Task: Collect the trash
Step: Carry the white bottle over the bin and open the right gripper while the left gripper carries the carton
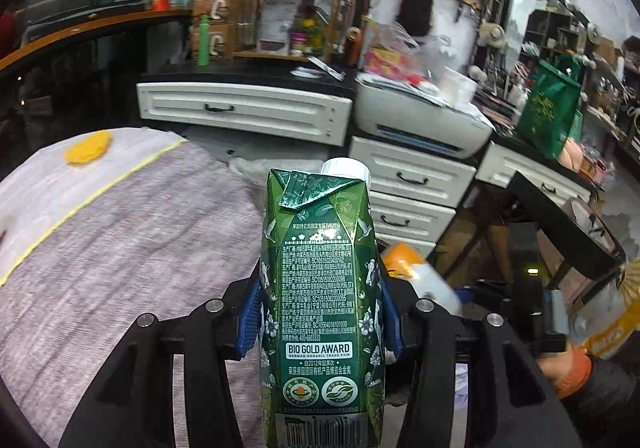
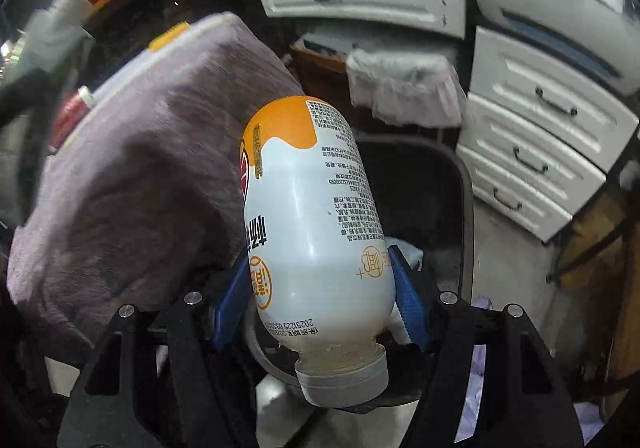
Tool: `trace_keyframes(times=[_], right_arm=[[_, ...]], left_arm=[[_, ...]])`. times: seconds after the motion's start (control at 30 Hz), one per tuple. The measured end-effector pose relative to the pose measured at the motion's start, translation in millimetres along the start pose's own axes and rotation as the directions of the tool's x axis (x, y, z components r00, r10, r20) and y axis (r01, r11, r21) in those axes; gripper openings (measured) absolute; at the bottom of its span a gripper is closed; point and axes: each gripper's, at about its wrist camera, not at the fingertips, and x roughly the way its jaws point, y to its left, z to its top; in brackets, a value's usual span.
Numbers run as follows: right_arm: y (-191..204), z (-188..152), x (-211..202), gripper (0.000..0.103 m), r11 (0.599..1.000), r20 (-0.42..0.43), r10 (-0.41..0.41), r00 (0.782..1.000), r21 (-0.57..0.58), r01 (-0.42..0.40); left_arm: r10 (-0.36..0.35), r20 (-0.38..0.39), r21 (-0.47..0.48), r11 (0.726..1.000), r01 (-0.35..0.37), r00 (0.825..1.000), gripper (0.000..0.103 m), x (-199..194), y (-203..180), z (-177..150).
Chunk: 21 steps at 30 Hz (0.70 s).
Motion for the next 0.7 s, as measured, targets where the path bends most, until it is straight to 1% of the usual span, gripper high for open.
trace_keyframes(times=[0.13,0.23,0.37,0.5,0.6,0.63,0.67,0.7], right_arm=[[-15.4,-11.0,37.8,0.066,0.999,-0.086,-0.030,0.996,0.033,0.033],[-23.0,-17.4,60.9,0.066,0.997,-0.129,-0.049,0.990,0.049,0.055],[-32.5,-23.0,83.9,0.066,0.995,-0.174,-0.060,0.983,0.073,0.074],[-41.0,-27.7,96.6,0.067,0.991,-0.193,-0.061,0.979,0.109,0.084],[-48.7,-29.6,99.8,0.068,0.985,-0.200,-0.045,0.979,0.152,0.076],[-50.3,-29.6,97.3,0.072,0.984,-0.195,-0.039,0.980,0.165,0.072],[-51.1,-29.2,94.8,0.075,0.983,-0.187,-0.038,0.982,0.168,0.070],[-51.5,-27.9,89.4,0.075,0.984,-0.171,-0.044,0.984,0.166,0.073]], left_arm=[[-0.015,-0.035,0.028,0.999,0.016,0.999,0.048,19.8,-23.0,-8.0],[-0.032,-0.071,0.020,0.999,0.033,0.997,0.048,36.6,-31.8,-14.8],[-0.039,-0.101,0.019,0.999,0.041,0.994,0.048,46.2,-38.0,-22.4],[-0.042,-0.117,0.037,0.998,0.046,0.992,0.048,51.3,-46.6,-26.6],[-0.045,-0.131,0.042,0.998,0.051,0.990,0.048,56.5,-50.5,-29.2],[-0.049,-0.136,0.040,0.998,0.054,0.990,0.048,57.9,-51.4,-30.2],[-0.051,-0.139,0.040,0.998,0.057,0.989,0.048,58.8,-52.2,-30.9],[-0.052,-0.144,0.041,0.997,0.059,0.988,0.048,60.1,-53.1,-31.7]])
